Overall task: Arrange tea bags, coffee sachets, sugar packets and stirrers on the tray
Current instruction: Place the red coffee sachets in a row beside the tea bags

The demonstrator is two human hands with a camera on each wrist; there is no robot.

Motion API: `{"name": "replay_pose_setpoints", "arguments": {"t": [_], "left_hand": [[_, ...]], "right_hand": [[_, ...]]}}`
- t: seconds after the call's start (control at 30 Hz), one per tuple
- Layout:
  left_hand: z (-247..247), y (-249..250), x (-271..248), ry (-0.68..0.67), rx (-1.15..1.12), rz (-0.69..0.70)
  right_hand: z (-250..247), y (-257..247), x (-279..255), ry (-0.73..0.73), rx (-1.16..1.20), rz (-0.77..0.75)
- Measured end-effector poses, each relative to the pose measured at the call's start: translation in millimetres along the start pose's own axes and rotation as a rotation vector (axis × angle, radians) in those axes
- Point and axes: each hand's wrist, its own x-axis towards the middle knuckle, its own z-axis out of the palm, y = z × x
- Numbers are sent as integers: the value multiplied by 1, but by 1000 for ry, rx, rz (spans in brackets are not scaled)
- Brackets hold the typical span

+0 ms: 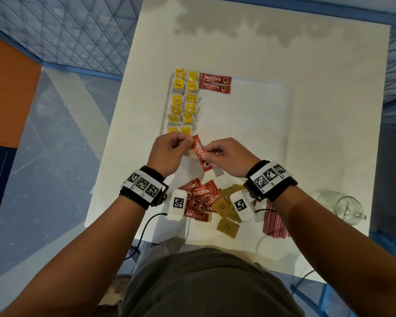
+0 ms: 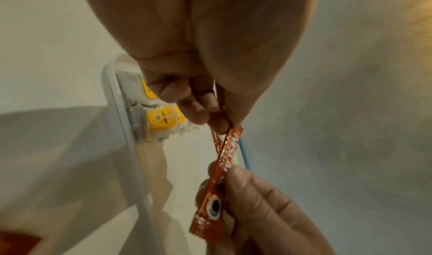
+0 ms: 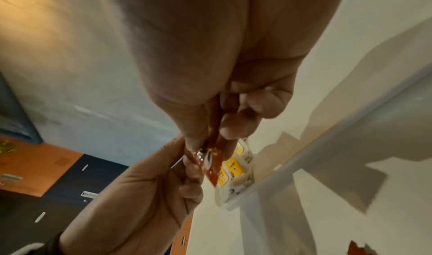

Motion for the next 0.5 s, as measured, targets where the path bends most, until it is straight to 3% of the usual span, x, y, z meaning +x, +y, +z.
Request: {"name": "replay_pose_setpoints", "arguments": {"t": [0.2, 0.5], "left_hand": [[-4, 6, 0, 128, -114, -26], [-2, 8, 5, 128, -238, -92]], "right_hand": [[-14, 4, 8, 92, 51, 57], [-34, 6, 23, 114, 109, 120]]}}
